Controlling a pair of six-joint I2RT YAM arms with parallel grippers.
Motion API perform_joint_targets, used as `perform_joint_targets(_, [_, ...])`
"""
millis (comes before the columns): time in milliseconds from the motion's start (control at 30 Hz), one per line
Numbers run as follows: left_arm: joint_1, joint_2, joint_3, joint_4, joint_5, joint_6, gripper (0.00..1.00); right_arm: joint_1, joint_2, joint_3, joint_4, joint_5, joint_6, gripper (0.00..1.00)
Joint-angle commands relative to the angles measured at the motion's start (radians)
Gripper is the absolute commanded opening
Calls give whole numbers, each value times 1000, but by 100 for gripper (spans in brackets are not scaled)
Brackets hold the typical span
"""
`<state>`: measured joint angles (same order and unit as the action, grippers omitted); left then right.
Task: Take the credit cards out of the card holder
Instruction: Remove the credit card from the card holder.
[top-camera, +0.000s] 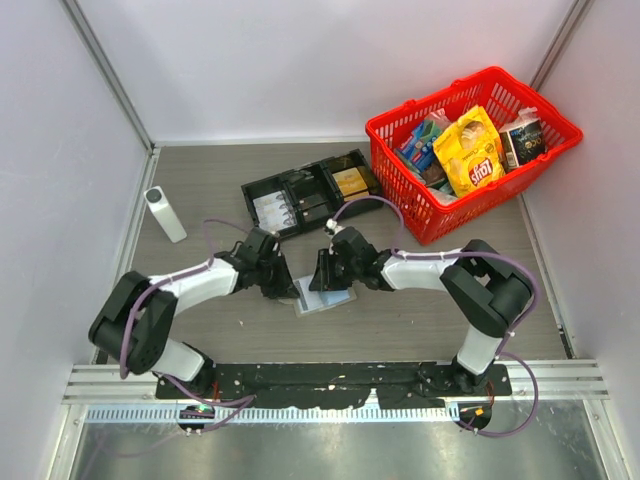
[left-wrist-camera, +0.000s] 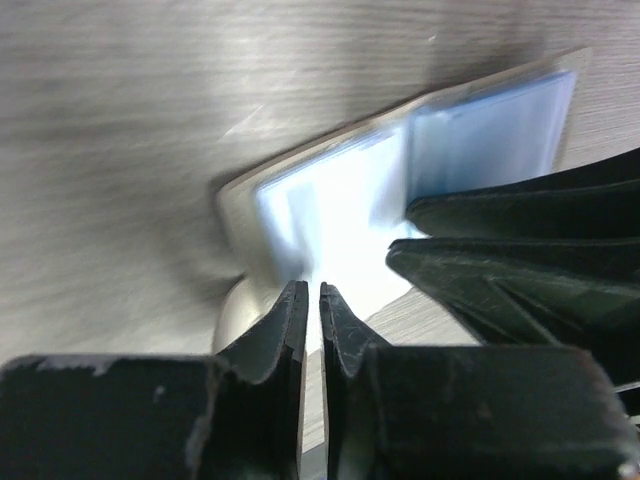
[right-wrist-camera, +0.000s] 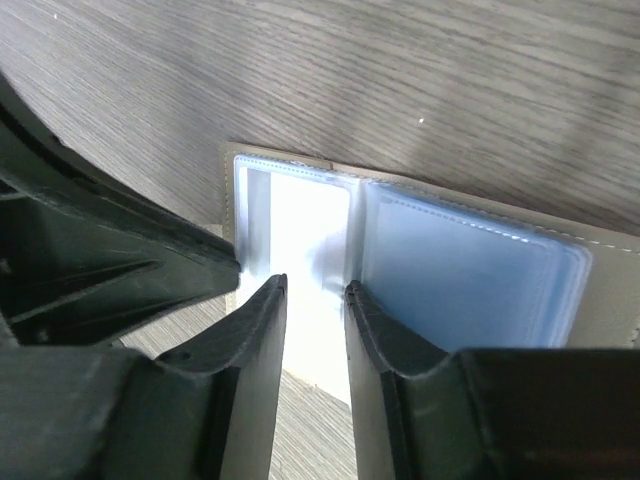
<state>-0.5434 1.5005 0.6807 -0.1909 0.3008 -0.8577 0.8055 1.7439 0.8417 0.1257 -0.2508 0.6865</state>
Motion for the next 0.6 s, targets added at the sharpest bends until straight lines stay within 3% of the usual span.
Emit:
perform_joint_targets(0, [-3,-141,-17,-189,-150,32,15,32,-58,49,-119,93,-57,36])
perform_joint_targets(233, [-3,-226,3,-297,-273,77,30,116,-75,134,-259,234,-116,46])
perform_joint_targets(567, [-3,-180,-30,-282,-249,100,33,227,-27,266,-379,442,-160,56])
